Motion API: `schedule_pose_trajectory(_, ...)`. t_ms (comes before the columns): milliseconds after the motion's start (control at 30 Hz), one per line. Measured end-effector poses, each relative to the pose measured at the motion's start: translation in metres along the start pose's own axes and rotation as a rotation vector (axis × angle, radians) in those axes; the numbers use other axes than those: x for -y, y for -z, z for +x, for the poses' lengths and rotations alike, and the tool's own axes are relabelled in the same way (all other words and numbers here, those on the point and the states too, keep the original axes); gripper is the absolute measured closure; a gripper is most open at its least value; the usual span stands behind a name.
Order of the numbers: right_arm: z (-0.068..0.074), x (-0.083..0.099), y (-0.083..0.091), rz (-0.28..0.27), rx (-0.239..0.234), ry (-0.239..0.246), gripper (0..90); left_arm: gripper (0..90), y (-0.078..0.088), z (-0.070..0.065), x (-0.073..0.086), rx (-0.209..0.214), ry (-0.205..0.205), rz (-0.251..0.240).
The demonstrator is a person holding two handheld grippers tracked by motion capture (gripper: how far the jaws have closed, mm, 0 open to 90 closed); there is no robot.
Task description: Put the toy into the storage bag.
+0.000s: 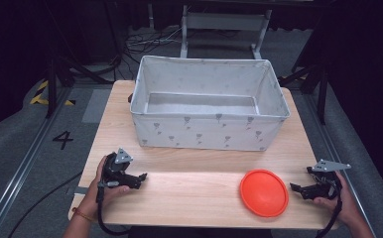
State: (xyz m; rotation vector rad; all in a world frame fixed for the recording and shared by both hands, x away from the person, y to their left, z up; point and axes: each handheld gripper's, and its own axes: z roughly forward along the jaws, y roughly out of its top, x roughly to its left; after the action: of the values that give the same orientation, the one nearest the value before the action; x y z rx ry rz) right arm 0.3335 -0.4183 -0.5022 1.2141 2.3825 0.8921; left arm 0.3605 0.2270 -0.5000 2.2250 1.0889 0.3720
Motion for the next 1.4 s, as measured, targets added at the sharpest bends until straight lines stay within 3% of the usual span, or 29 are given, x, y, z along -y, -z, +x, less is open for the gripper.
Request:
schedule_pose_trajectory(33,0.001,-0.001,0.001,0.002,-0.003,0.010,7.7,0.6,0.000,0.000,0.000,0.000,0.001,0.000)
schedule_pose_trajectory(100,0.001,-0.003,0.005,-0.007,-0.033,0.007,29.8,0.5,0.000,0.000,0.000,0.001,0.001,-0.001)
schedule_pose_trajectory(167,-0.001,-0.007,0.009,0.006,-0.044,-0.014,20.2,0.5,0.000,0.000,0.000,0.001,0.001,-0.001)
schedule_pose_trajectory(233,0.000,-0.010,0.012,-0.001,-0.042,-0.034,19.8,0.5,0.000,0.000,0.000,0.001,0.000,0.000)
schedule_pose_trajectory(267,0.001,-0.015,0.017,-0.018,-0.070,-0.048,26.5,0.5,0.000,0.000,0.000,0.001,0.001,-0.001)
schedule_pose_trajectory(367,0.010,-0.028,0.024,-0.037,-0.103,-0.050,20.8,0.5,0.000,0.000,0.000,0.001,0.001,0.000)
schedule_pose_trajectory(467,0.027,-0.042,0.022,-0.022,-0.133,0.001,22.3,0.5,0.000,0.000,0.000,-0.001,-0.004,-0.003)
schedule_pose_trajectory(633,0.051,-0.051,-0.001,0.044,-0.188,0.061,21.7,0.5,0.000,0.001,0.000,0.001,-0.005,-0.002)
schedule_pose_trajectory(800,0.063,-0.047,-0.020,0.053,-0.195,0.062,19.1,0.5,0.000,0.001,0.000,0.001,-0.005,-0.002)
schedule_pose_trajectory(833,0.064,-0.046,-0.023,0.074,-0.186,0.080,16.4,0.5,0.000,0.001,0.000,0.001,-0.005,-0.002)
schedule_pose_trajectory(1200,0.074,-0.041,-0.023,0.053,-0.186,0.111,12.6,0.5,0.000,0.001,0.000,0.002,-0.006,-0.002)
schedule_pose_trajectory(1367,0.076,-0.041,-0.023,0.054,-0.190,0.120,13.8,0.5,0.000,0.001,0.000,0.002,-0.006,-0.002)
schedule_pose_trajectory(1400,0.077,-0.042,-0.022,0.055,-0.190,0.118,17.5,0.5,0.000,0.001,0.000,0.002,-0.006,-0.002)
